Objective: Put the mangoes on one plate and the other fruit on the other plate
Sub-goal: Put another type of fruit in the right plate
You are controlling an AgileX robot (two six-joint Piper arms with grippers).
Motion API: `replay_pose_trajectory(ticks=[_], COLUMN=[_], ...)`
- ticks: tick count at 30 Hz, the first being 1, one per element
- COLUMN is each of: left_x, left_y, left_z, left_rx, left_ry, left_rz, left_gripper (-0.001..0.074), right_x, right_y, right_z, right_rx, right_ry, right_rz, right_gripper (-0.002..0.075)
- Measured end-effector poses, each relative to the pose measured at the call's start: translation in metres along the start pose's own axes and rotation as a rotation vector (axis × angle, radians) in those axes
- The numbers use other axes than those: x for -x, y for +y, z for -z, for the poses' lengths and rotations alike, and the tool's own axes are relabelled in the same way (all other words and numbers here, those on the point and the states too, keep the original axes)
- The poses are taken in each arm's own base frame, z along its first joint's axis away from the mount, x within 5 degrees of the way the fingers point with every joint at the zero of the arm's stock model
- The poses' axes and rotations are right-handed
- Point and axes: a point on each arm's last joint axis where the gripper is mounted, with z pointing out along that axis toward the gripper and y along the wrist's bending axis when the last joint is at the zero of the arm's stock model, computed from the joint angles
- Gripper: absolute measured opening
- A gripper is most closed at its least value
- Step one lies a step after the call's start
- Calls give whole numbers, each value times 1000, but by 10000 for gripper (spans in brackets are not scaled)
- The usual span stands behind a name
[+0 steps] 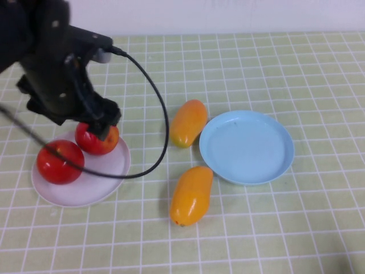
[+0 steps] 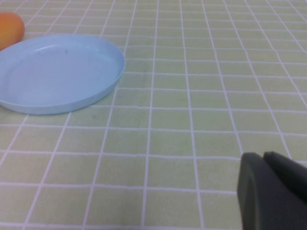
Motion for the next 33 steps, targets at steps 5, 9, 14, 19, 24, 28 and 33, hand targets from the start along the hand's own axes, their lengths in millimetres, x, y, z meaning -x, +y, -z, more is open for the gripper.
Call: replay_pose_trajectory(ticks=[5, 9, 14, 19, 24, 28, 33], left_x=[-47, -83, -125, -167, -203, -217, -219], left_y=[1, 0, -1, -4, -7, -6, -6], left_z=[28, 38, 44, 53, 58, 67, 73], left_rx=[-1, -5, -13, -41, -75, -70, -66], left_ry=[-120, -193, -277, -400, -521, -590, -637], left_rz=[13, 35, 78, 126, 165, 168, 168], left_gripper=[218, 45, 9, 4, 4, 4, 4], right_x=[0, 0, 0, 0, 0, 0, 0], right_y=[0, 0, 0, 0, 0, 0, 0], right_z=[0, 0, 0, 0, 0, 0, 0], right_rx=[0, 0, 0, 0, 0, 0, 0], right_ry=[0, 0, 0, 0, 0, 0, 0], right_rz=[0, 0, 0, 0, 0, 0, 0], right_gripper=[-17, -16, -16, -16, -16, -16, -16])
